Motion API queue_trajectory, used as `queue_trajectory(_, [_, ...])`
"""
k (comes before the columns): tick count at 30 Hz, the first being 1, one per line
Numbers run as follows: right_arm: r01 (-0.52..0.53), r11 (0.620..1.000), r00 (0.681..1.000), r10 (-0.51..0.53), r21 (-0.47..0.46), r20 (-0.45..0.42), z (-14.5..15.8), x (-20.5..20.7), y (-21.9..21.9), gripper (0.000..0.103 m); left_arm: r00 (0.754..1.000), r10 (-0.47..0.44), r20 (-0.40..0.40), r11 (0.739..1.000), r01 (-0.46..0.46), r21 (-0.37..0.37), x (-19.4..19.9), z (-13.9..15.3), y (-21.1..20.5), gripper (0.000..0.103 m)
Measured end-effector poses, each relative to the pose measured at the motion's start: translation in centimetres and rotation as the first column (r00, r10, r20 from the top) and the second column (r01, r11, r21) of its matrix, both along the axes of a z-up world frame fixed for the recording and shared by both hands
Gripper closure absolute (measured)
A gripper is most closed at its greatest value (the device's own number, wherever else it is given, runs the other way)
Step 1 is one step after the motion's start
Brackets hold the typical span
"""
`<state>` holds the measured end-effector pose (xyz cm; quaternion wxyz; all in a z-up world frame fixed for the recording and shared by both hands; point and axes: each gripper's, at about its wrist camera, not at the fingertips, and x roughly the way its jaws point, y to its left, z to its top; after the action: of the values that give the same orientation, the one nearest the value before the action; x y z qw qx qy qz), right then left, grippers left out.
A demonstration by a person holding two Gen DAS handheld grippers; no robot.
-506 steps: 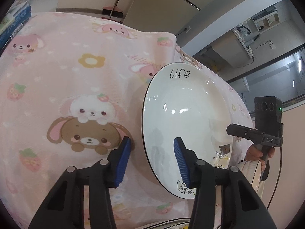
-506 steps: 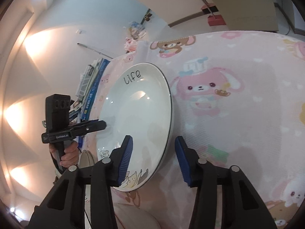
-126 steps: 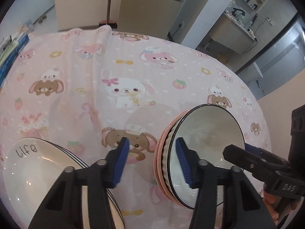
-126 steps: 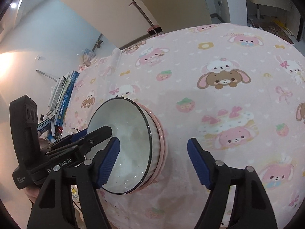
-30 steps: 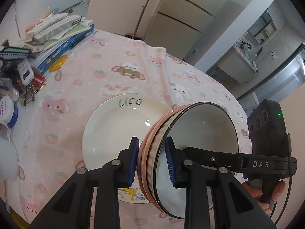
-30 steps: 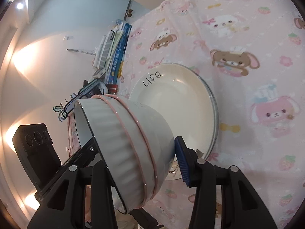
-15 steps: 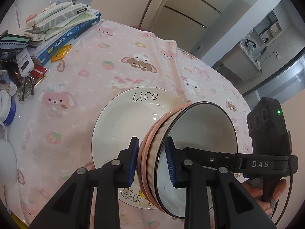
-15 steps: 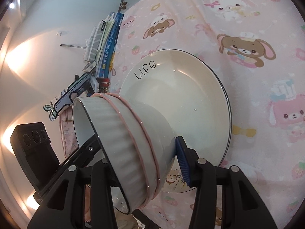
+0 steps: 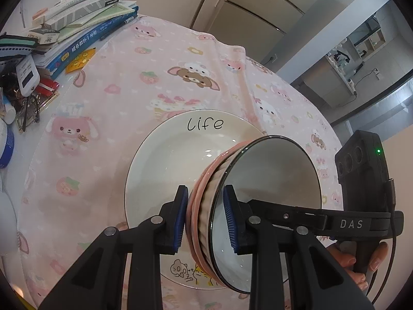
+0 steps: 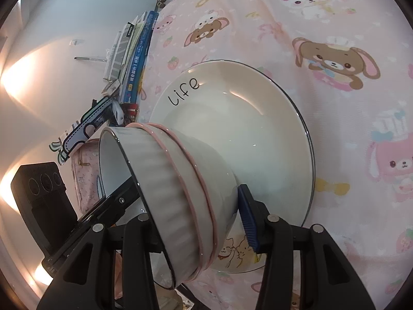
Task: Organize plates and bowls
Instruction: 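Lift the bowl stack with both grippers and carry it over the plates, then lower the bowl stack onto the 'Life' plate and open both grippers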
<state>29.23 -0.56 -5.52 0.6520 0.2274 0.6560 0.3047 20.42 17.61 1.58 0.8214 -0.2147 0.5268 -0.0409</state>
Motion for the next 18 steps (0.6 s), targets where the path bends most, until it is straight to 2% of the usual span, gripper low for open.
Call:
queue_trajectory(10, [-0.025, 0.997, 0.996, 0.03, -0.068, 0.08, 0.8, -0.2, 0.5, 0.058, 1.0, -0.012, 0.019, 1.0, 0.012, -0.006, -0.1, 0.1, 0.1, 0.074])
queue_trajectory(14, [-0.032, 0.991, 0.982, 0.056, -0.131, 0.18, 2.4, -0.8, 0.6, 0.059, 0.998, -0.004, 0.056, 1.0, 0.005, -0.004, -0.6, 1.0, 0.4, 0.074])
queue_trajectory(18, [-0.019, 0.989, 0.961, 0.06, -0.15, 0.271, 5.1, -1.3, -0.1, 0.059, 0.994, 0.001, 0.108, 0.998, -0.008, 0.061, -1.3, 3.0, 0.3, 0.073])
